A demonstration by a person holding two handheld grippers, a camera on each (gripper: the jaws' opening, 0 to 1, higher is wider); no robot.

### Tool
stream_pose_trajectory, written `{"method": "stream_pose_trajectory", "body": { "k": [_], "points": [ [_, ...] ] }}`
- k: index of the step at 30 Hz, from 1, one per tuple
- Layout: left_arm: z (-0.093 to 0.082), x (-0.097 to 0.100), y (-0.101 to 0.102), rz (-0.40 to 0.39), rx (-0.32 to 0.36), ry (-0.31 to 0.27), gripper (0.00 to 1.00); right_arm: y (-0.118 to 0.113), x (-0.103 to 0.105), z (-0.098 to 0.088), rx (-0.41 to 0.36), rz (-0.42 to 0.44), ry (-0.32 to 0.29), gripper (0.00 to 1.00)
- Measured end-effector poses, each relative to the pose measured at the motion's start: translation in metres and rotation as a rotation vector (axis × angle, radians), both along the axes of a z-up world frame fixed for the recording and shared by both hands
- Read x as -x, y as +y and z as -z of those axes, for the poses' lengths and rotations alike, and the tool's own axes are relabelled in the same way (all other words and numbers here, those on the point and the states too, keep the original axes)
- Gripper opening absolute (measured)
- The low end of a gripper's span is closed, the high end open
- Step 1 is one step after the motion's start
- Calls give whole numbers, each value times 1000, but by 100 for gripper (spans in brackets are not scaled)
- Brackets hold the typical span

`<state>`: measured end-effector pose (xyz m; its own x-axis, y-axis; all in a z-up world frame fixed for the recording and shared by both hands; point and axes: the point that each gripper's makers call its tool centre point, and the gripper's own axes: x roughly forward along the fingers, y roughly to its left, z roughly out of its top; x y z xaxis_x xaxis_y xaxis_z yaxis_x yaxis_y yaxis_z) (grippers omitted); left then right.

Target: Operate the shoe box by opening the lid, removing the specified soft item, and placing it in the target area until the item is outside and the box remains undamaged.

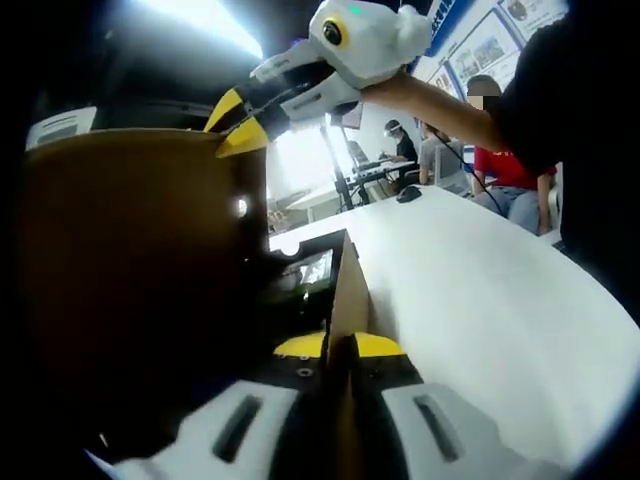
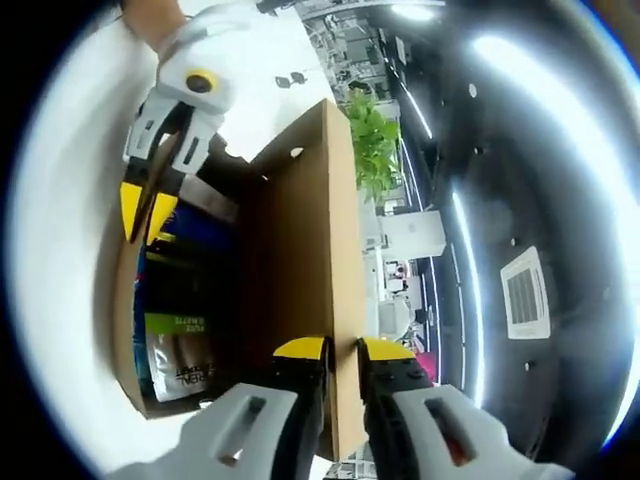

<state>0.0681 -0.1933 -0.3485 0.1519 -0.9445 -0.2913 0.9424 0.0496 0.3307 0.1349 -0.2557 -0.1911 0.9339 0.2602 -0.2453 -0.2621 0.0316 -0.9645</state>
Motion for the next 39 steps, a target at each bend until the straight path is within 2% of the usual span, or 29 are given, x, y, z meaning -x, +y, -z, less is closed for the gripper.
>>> {"method": "stream_pose_trajectory", "body": {
  "k": [9,18,39],
  "points": [
    [0,-1,0,1,3,0,8,-1,-10,-7,22,4,-10,8],
    [-1,1,0,3,9,-2,8,-1,-30,-14,33,17,5,6],
    [-4,2,-2,3,18,-3,7,-6,-66,-22,39,32,73,4]
  ]
}}
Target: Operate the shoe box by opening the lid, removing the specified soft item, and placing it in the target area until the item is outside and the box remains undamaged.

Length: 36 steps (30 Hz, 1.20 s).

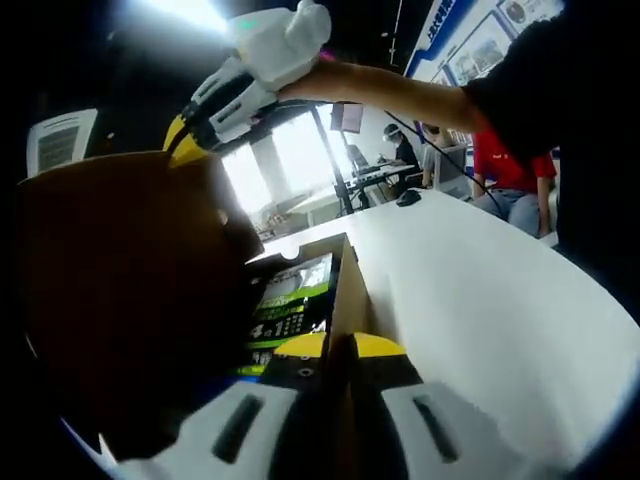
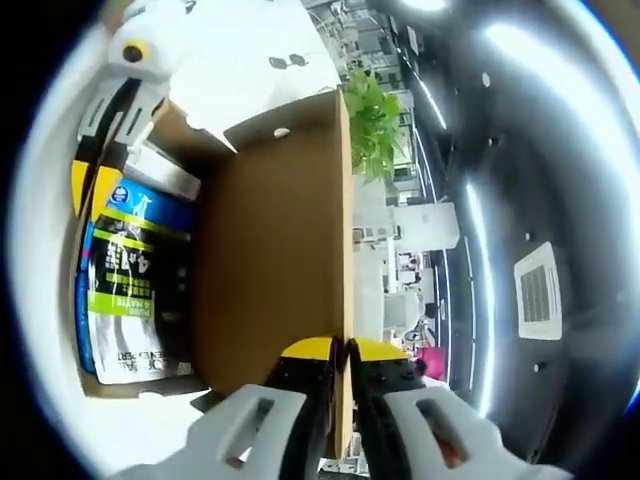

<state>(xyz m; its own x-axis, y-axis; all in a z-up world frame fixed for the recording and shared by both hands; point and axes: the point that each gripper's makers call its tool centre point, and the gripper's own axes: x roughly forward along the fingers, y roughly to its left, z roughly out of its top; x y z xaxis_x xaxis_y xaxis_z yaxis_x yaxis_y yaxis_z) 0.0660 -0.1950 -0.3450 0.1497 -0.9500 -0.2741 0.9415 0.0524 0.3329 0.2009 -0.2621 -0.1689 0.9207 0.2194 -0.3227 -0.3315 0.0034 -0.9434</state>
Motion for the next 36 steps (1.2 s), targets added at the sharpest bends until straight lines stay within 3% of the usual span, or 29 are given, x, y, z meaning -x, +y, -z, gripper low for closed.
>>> {"method": "stream_pose_trajectory", "body": {
  "k": [20,36],
  "points": [
    [1,-1,1,-1,7,-1,7,-5,-31,3,6,20,135,3],
    [0,1,0,0,11,0,7,-8,-43,6,12,37,185,3]
  ]
}}
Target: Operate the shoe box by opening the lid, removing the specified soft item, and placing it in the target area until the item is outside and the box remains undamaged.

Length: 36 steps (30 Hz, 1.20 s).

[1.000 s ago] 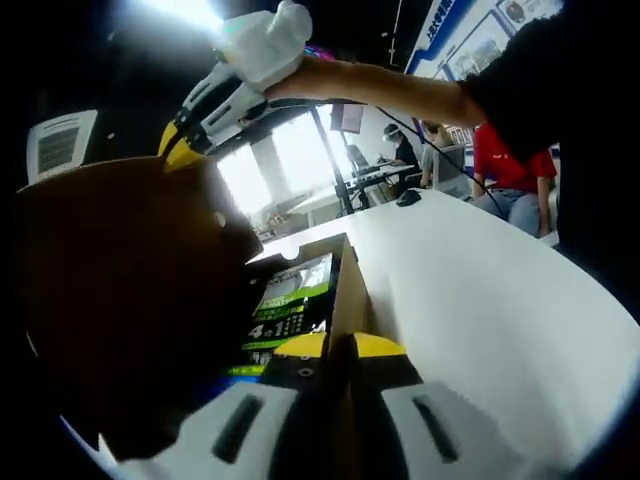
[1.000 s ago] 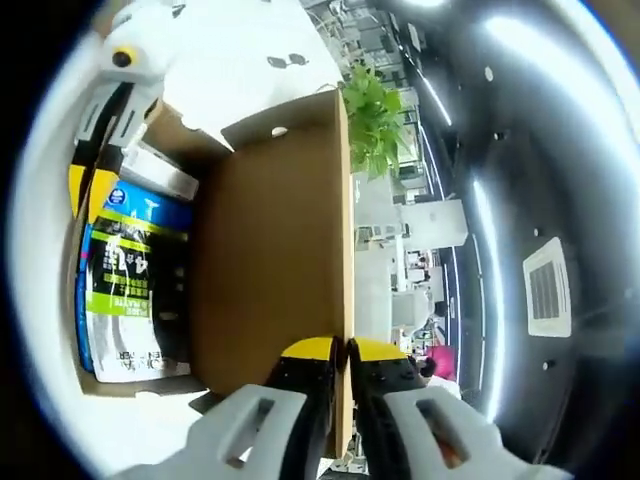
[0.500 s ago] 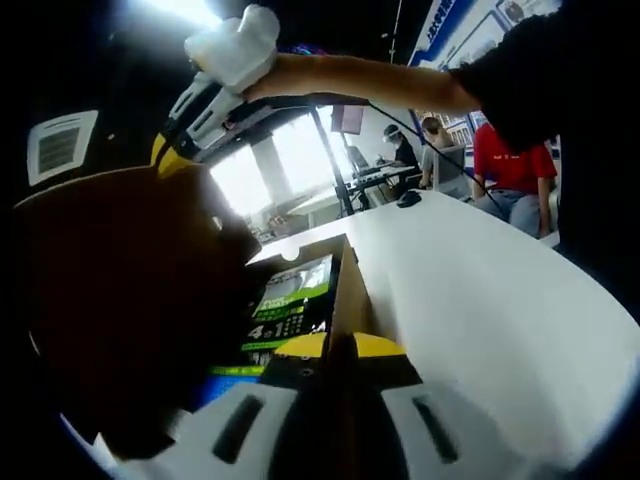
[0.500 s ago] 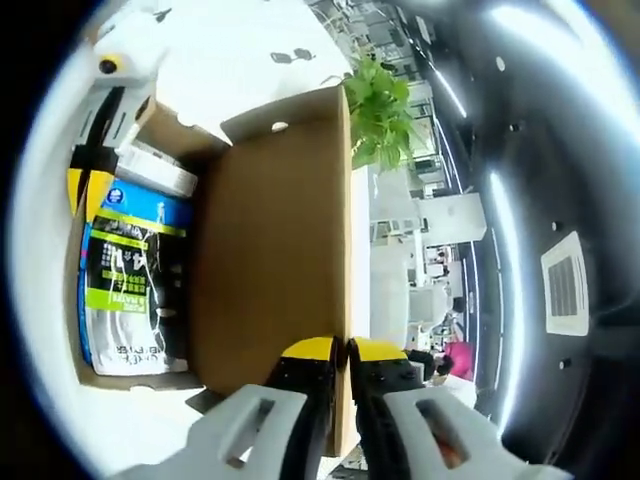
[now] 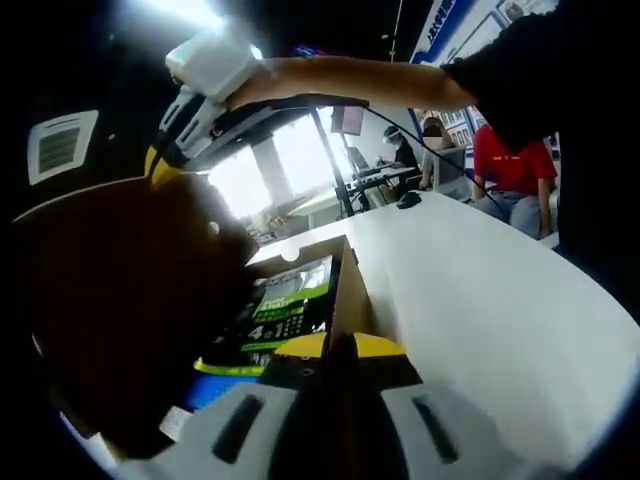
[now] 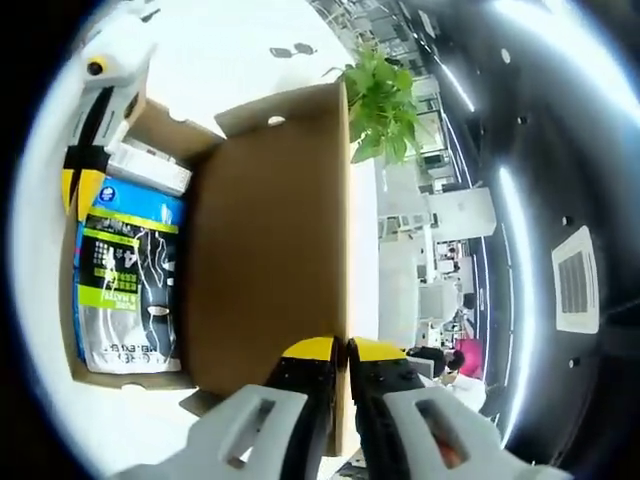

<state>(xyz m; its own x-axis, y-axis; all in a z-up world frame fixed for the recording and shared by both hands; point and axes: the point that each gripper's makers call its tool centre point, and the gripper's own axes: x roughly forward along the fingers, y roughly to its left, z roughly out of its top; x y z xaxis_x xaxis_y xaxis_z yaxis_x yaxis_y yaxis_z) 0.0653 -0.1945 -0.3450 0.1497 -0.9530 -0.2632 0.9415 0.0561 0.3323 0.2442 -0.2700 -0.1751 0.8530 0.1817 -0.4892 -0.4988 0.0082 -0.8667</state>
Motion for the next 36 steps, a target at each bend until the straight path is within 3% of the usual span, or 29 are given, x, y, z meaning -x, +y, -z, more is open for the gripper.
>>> {"method": "stream_pose_trajectory", "body": {
  "k": [22,36],
  "points": [
    [-1,0,-1,1,4,-1,7,-2,-16,5,12,8,27,3],
    [-1,-3,-1,1,6,-2,7,-5,-42,14,15,30,99,3]
  ]
}}
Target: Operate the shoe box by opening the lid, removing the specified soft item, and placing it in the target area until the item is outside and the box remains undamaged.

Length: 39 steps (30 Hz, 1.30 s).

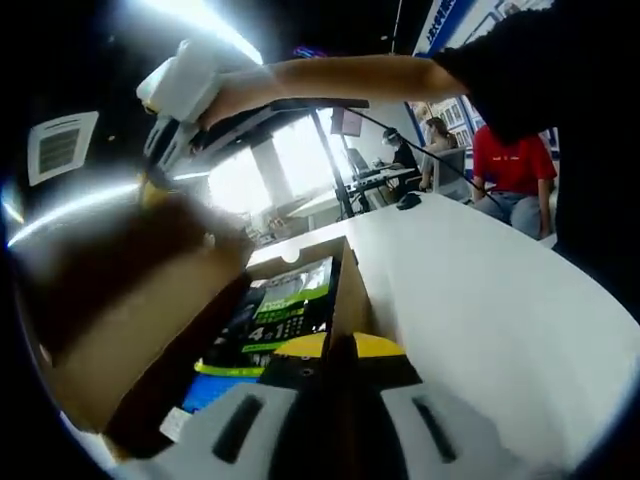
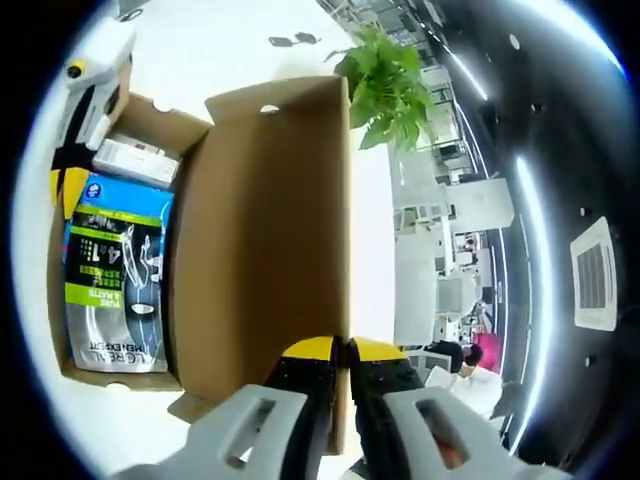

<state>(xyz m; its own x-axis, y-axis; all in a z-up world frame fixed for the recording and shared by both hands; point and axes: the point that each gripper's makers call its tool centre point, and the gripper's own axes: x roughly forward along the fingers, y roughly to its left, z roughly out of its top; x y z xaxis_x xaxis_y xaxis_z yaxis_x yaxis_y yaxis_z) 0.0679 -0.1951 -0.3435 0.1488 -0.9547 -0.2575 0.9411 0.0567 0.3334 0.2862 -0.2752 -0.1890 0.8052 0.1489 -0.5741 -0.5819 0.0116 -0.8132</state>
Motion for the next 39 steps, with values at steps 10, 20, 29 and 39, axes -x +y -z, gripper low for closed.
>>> {"method": "stream_pose_trajectory", "body": {
  "k": [10,20,29,39],
  "points": [
    [-2,0,0,0,3,-1,7,0,-15,7,-10,14,79,3],
    [-4,2,-1,0,5,-1,7,-2,-28,18,-6,30,121,3],
    [-3,1,-1,-2,6,1,7,-4,-34,25,4,45,152,4],
    [0,0,0,-3,7,1,7,-5,-43,35,2,52,187,4]
  ]
}}
